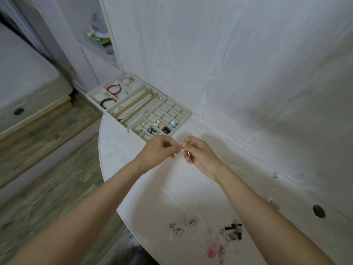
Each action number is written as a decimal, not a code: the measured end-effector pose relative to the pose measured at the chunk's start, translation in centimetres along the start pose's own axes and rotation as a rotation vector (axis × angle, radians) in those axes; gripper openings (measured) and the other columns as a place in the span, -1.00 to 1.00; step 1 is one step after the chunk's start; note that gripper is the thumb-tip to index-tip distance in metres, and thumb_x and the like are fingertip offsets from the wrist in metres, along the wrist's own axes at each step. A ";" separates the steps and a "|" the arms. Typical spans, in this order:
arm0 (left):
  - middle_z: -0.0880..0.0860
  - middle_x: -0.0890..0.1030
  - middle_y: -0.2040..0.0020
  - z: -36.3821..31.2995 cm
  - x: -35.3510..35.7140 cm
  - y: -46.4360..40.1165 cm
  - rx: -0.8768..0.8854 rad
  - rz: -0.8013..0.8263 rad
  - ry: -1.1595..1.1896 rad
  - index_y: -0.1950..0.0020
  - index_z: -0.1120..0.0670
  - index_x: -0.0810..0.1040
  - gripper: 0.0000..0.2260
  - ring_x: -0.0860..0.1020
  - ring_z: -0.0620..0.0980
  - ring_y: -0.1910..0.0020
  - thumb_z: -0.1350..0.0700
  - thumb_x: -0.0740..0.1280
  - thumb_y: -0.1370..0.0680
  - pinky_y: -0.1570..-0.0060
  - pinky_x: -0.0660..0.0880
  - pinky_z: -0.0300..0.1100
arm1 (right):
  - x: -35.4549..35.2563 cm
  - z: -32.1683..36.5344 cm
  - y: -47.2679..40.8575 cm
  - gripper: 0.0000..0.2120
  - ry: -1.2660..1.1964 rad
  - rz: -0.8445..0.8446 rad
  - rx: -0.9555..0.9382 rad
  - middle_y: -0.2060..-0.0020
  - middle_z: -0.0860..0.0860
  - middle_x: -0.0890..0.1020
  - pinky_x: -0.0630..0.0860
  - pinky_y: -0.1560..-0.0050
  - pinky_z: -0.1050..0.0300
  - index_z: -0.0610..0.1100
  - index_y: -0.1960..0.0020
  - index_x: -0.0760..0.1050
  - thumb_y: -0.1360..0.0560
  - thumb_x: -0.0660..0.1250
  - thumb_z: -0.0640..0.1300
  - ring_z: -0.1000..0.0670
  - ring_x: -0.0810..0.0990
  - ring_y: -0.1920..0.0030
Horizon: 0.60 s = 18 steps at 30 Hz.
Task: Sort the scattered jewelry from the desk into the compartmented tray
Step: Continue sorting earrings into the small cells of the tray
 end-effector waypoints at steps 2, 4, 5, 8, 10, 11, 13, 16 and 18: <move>0.04 0.62 0.23 0.4 -2.5 -1.3 0.003 0.009 0.067 0.20 0.08 0.63 -0.88 0.58 -0.17 0.28 0.18 0.35 -0.53 0.13 0.55 -0.29 | 0.7 0.8 -2.1 -0.77 0.001 -0.033 0.016 0.36 -0.04 0.43 0.27 0.39 0.26 -0.14 0.24 0.43 -0.59 0.20 -0.24 0.07 0.36 0.42; 0.10 0.64 0.21 1.0 -4.9 -3.0 0.017 0.007 0.069 0.12 0.08 0.63 -0.90 0.61 -0.08 0.23 0.23 0.34 -0.52 0.09 0.55 -0.18 | 1.2 1.1 -4.1 -0.77 -0.006 -0.059 0.033 0.36 -0.04 0.44 0.27 0.37 0.25 -0.15 0.25 0.45 -0.59 0.21 -0.24 0.07 0.37 0.42; 0.12 0.66 0.19 1.5 -6.0 -3.9 0.016 -0.004 0.074 0.07 0.09 0.62 -0.90 0.63 -0.02 0.19 0.26 0.34 -0.52 0.06 0.55 -0.14 | 1.4 1.2 -5.2 -0.77 -0.006 -0.067 0.040 0.37 -0.03 0.45 0.28 0.35 0.24 -0.15 0.25 0.46 -0.58 0.21 -0.24 0.06 0.37 0.41; 0.09 0.68 0.21 2.9 -9.3 -6.7 0.015 -0.078 0.083 0.05 0.11 0.60 -0.92 0.66 -0.04 0.22 0.24 0.39 -0.50 0.12 0.55 -0.24 | 2.5 1.3 -7.9 -0.81 -0.014 -0.090 0.061 0.42 0.04 0.52 0.31 0.33 0.22 -0.15 0.23 0.49 -0.56 0.26 -0.23 0.05 0.42 0.40; 0.00 0.67 0.29 3.8 -11.0 -8.6 0.038 -0.133 0.070 0.12 0.10 0.62 -0.94 0.63 -0.15 0.31 0.25 0.40 -0.48 0.16 0.53 -0.31 | 3.0 1.1 -9.3 -0.84 -0.053 -0.122 0.071 0.42 0.03 0.54 0.31 0.31 0.21 -0.17 0.21 0.50 -0.55 0.27 -0.23 0.08 0.44 0.42; -0.03 0.64 0.31 4.4 -11.7 -9.5 0.037 -0.169 0.072 0.15 0.09 0.61 -0.92 0.60 -0.20 0.35 0.26 0.39 -0.49 0.19 0.52 -0.35 | 3.1 1.1 -9.8 -0.84 -0.077 -0.136 0.075 0.40 0.00 0.53 0.31 0.32 0.22 -0.18 0.19 0.49 -0.56 0.26 -0.25 0.10 0.45 0.43; 0.01 0.62 0.28 5.8 -12.8 -11.5 0.011 -0.243 0.050 0.16 0.13 0.60 -0.93 0.58 -0.21 0.33 0.27 0.37 -0.50 0.19 0.50 -0.36 | 3.4 0.8 -10.7 -0.84 -0.158 -0.163 0.073 0.37 -0.06 0.50 0.33 0.36 0.27 -0.22 0.18 0.49 -0.56 0.23 -0.30 0.10 0.44 0.42; 0.05 0.63 0.19 7.4 -13.4 -14.1 -0.014 -0.245 0.023 0.10 0.12 0.60 -0.95 0.60 -0.09 0.21 0.26 0.38 -0.50 0.15 0.53 -0.32 | 3.5 0.3 -12.1 -0.84 -0.242 -0.203 0.099 0.38 -0.08 0.47 0.40 0.41 0.32 -0.26 0.19 0.49 -0.55 0.23 -0.34 0.06 0.42 0.38; -0.01 0.62 0.19 8.2 -13.3 -15.4 -0.016 -0.200 -0.037 0.09 0.09 0.59 -0.93 0.59 -0.14 0.20 0.25 0.39 -0.49 0.22 0.49 -0.42 | 3.5 -0.1 -13.0 -0.83 -0.235 -0.220 0.122 0.40 -0.06 0.48 0.40 0.40 0.31 -0.25 0.21 0.50 -0.54 0.24 -0.33 0.07 0.42 0.40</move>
Point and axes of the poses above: each hand's wrist, its own y-axis away from the middle knuckle, its own x-axis out of the palm, z = x × y, the point moved 6 cm from there along -y, towards the middle knuckle
